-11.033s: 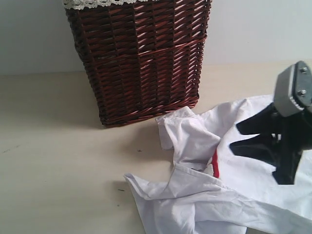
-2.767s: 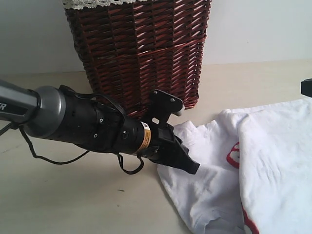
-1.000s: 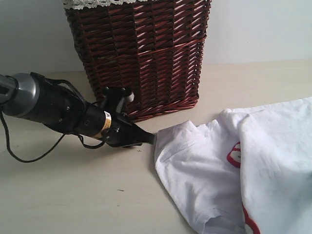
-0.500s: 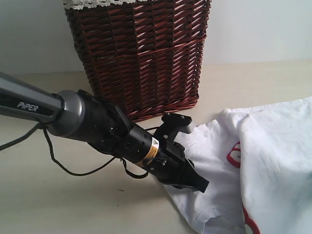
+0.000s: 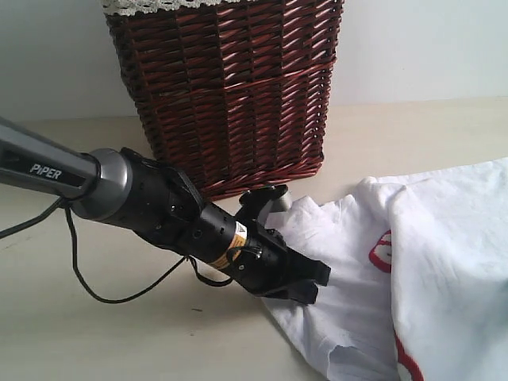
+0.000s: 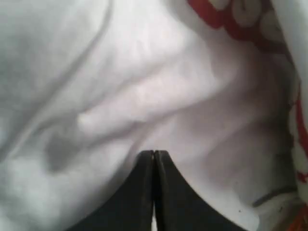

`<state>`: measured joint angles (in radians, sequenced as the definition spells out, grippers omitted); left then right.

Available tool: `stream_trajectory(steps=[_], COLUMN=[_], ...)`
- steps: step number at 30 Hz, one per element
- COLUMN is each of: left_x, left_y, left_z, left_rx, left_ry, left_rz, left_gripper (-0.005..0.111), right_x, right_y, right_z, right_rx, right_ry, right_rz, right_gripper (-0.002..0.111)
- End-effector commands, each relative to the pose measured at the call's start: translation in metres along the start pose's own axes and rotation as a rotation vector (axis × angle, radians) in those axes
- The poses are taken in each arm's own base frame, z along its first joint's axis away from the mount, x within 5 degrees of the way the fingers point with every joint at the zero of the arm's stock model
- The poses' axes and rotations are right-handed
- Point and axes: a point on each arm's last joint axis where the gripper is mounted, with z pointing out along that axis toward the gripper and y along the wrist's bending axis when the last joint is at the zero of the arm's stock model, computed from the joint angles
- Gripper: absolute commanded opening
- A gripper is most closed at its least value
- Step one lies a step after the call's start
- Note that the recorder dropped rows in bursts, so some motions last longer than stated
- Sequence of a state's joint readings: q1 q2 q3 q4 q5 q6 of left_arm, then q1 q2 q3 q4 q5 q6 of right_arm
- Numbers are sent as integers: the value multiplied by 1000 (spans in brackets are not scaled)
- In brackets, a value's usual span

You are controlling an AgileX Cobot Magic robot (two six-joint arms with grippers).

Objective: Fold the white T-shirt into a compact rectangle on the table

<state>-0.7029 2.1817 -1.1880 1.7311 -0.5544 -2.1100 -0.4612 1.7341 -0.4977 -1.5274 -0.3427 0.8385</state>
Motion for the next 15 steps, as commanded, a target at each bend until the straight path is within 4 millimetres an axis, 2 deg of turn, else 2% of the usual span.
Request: stream_trajectory(steps=[1,4,9,15], left_x=[4,2,-8,-14], left_y=[38,53,77,114], left_z=[-14,-29,-56,-84], left_rx=[-78,-88,-197,-264], left_ry=[-15,-37,-137,-199], left_rz=[-99,-140,-167,-185], left_gripper=[0,0,0,0], right_x=[5,5,5,5], right_y=[-2,-2,-2,-2], right_z=[1,1,1,1], right_rx=[22,22,21,21], right_ry=[39,39,40,40], right_rz=[-15,-15,-18,-18], right_gripper=[0,0,0,0])
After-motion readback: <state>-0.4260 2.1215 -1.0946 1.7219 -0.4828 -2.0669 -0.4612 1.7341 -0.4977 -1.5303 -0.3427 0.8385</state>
